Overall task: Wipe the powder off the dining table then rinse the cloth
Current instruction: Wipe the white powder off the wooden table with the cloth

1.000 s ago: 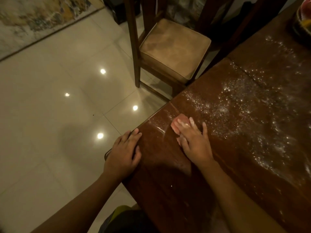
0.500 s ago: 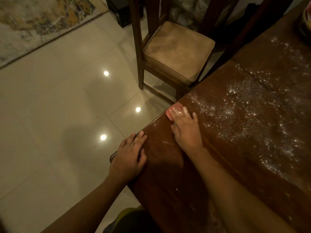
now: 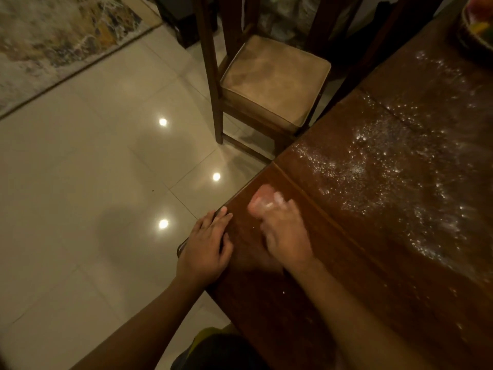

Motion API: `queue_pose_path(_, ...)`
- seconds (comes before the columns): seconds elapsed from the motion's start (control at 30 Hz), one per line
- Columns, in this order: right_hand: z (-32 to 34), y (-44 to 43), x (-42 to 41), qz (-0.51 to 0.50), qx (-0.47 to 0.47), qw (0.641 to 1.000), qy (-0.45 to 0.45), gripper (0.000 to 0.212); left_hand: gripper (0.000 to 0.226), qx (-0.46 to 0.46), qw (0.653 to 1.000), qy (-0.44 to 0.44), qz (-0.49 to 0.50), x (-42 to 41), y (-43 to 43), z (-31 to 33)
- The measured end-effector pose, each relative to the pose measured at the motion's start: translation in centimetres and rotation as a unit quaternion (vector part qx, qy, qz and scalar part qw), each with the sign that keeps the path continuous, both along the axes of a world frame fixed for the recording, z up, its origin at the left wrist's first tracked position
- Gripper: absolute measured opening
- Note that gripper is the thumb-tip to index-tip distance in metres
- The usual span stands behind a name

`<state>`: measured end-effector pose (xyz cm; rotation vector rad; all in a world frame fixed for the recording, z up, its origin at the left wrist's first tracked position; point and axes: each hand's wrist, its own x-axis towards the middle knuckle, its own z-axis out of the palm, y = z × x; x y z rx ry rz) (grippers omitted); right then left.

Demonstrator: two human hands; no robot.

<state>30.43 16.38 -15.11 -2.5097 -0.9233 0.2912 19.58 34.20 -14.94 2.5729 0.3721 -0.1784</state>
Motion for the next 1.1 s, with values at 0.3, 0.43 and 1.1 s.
queue_pose_path(0.3, -0.1, -12.4, -2.3, -0.007, -0.010, 1.000, 0.012, 0.050, 0.049, 0.011, 1.000, 0.000, 0.003, 0.0, -0.3, 0.5)
queue_pose_path(0.43, -0.2, -8.0, -5.8, -0.196, 0.001, 0.980, 0.030, 0.052, 0.049, 0.014, 1.000, -0.006, 0.002, 0.0, -0.7, 1.0)
queue_pose_path(1.1, 0.0, -24.5, -31.4, -0.200, -0.055, 0.977, 0.047, 0.066, 0.056, 0.228, 0.968, 0.042, -0.094, -0.3, -2.7, -0.3)
